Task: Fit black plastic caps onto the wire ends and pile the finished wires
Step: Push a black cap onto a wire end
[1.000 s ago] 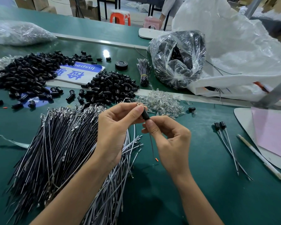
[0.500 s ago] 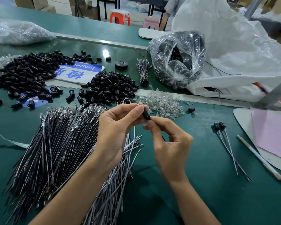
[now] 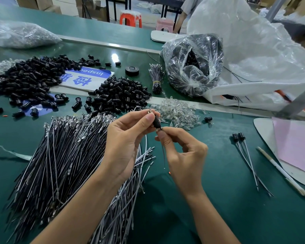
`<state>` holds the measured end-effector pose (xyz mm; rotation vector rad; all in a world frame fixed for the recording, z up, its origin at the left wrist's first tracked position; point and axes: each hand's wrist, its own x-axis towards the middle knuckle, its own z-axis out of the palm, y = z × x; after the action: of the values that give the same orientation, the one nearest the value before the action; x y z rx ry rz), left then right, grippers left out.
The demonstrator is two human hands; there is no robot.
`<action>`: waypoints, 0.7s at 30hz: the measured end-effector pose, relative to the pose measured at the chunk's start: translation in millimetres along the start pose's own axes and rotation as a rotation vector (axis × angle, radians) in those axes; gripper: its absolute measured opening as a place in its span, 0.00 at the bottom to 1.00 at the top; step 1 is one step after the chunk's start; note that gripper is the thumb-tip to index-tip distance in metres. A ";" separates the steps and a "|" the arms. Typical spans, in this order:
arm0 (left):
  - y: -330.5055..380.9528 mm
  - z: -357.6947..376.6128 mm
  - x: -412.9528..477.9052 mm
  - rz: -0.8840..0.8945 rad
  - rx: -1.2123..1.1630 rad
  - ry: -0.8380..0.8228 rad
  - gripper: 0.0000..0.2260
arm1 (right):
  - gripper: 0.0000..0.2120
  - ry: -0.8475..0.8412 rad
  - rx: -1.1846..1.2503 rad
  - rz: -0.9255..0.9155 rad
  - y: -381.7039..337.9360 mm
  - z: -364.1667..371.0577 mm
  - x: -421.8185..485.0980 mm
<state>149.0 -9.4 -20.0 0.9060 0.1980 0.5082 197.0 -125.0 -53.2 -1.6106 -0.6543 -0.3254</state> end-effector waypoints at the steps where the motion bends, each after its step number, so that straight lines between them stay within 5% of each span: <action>1: -0.1 0.0 0.0 -0.003 -0.001 0.003 0.07 | 0.03 -0.002 -0.004 0.002 0.0 0.0 0.1; 14: -0.3 -0.8 -0.4 -0.025 0.034 -0.048 0.04 | 0.03 -0.083 0.079 0.104 -4.0 0.0 3.8; 21: -5.2 2.8 -3.3 0.019 0.107 -0.102 0.11 | 0.04 -0.061 0.147 0.144 -4.2 -2.2 6.7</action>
<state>148.9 -15.7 -22.5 1.0370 0.1247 0.4709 200.2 -125.5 -45.7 -1.5214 -0.5912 -0.1203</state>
